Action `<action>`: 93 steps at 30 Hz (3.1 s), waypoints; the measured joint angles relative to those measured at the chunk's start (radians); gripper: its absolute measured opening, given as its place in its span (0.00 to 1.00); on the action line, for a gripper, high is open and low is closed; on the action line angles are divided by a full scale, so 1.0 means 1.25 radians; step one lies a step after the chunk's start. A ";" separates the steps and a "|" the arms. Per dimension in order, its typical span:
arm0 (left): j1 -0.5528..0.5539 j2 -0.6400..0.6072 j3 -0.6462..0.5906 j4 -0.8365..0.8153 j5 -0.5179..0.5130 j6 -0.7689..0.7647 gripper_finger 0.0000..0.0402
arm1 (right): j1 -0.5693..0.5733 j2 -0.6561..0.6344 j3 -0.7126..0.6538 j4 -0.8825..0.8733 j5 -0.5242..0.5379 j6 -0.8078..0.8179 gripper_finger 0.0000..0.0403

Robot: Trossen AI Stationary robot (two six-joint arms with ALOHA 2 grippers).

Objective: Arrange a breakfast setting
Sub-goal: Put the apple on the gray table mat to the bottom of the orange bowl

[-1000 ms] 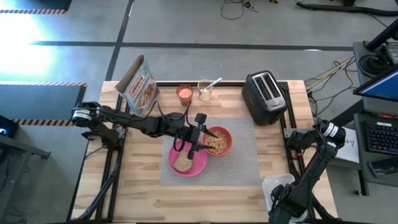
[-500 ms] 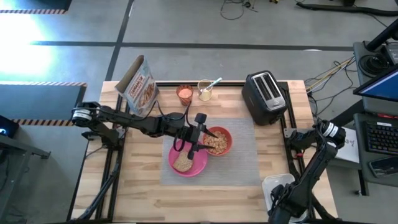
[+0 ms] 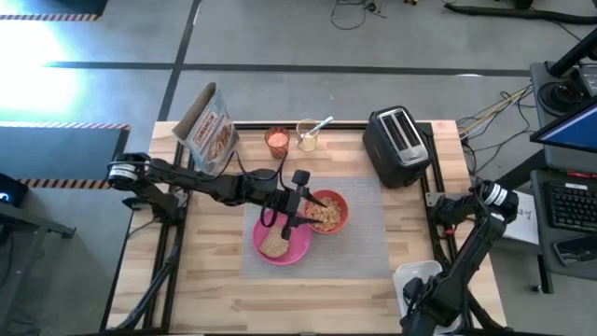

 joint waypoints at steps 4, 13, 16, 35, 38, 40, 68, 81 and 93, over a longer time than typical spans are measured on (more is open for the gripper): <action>0.001 0.000 0.000 0.000 0.000 0.000 0.44 | 0.000 0.001 -0.002 -0.042 -0.022 0.040 0.54; 0.001 0.000 0.000 0.000 -0.097 -0.008 0.44 | 0.000 0.000 0.049 -0.134 -0.040 0.017 0.54; 0.001 0.000 0.000 -0.006 -0.159 -0.060 0.44 | 0.000 0.000 0.052 -0.130 -0.040 0.005 0.54; -0.022 0.001 0.000 0.005 -0.249 -0.085 0.44 | 0.000 0.000 0.050 -0.147 0.154 -0.118 0.54; -0.021 0.005 0.000 0.007 -0.252 -0.085 0.44 | 0.000 0.000 0.050 -0.147 0.157 -0.140 0.54; -0.022 0.009 0.000 0.007 -0.254 -0.085 0.44 | 0.000 0.000 0.050 -0.147 0.173 -0.153 0.54; -0.022 0.082 0.000 0.017 -0.257 -0.085 0.44 | -0.003 0.001 0.144 -0.149 0.465 -0.232 0.54; -0.023 0.124 0.012 -0.054 -0.257 -0.121 0.44 | -0.010 0.002 0.144 -0.146 0.502 -0.256 0.54; -0.024 0.137 0.422 -0.839 -0.257 -0.322 0.44 | -0.012 0.002 0.144 -0.147 0.524 -0.276 0.54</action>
